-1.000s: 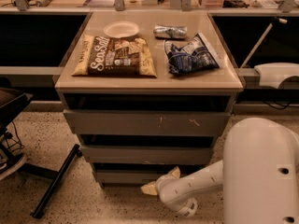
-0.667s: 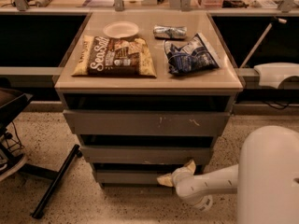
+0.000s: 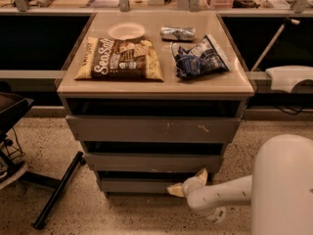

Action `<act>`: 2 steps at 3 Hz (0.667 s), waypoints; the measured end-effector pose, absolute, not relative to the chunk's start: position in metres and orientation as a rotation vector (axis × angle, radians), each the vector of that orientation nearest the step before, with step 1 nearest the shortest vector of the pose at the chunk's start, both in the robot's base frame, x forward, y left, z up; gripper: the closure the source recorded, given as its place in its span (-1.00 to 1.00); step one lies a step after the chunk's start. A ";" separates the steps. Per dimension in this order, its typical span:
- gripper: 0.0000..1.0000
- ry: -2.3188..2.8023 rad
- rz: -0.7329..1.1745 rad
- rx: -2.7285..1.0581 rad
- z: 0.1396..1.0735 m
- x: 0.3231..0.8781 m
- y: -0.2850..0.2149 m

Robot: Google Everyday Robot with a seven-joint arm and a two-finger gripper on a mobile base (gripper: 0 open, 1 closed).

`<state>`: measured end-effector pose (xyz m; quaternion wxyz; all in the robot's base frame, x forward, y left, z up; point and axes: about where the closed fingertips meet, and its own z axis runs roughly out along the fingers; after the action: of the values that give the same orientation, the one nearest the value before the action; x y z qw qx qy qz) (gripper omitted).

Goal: Open bottom drawer

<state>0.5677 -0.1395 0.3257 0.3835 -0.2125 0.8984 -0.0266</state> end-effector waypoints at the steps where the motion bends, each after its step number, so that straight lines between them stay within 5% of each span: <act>1: -1.00 2.277 0.004 -0.528 0.303 0.544 -0.169; 2: -1.00 2.276 0.004 -0.529 0.303 0.545 -0.169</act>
Offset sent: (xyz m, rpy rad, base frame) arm -0.0095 -0.0113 -0.0137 0.0394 0.0090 -0.0075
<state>0.5446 -0.1686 0.3028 0.3917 -0.2083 0.8962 0.0015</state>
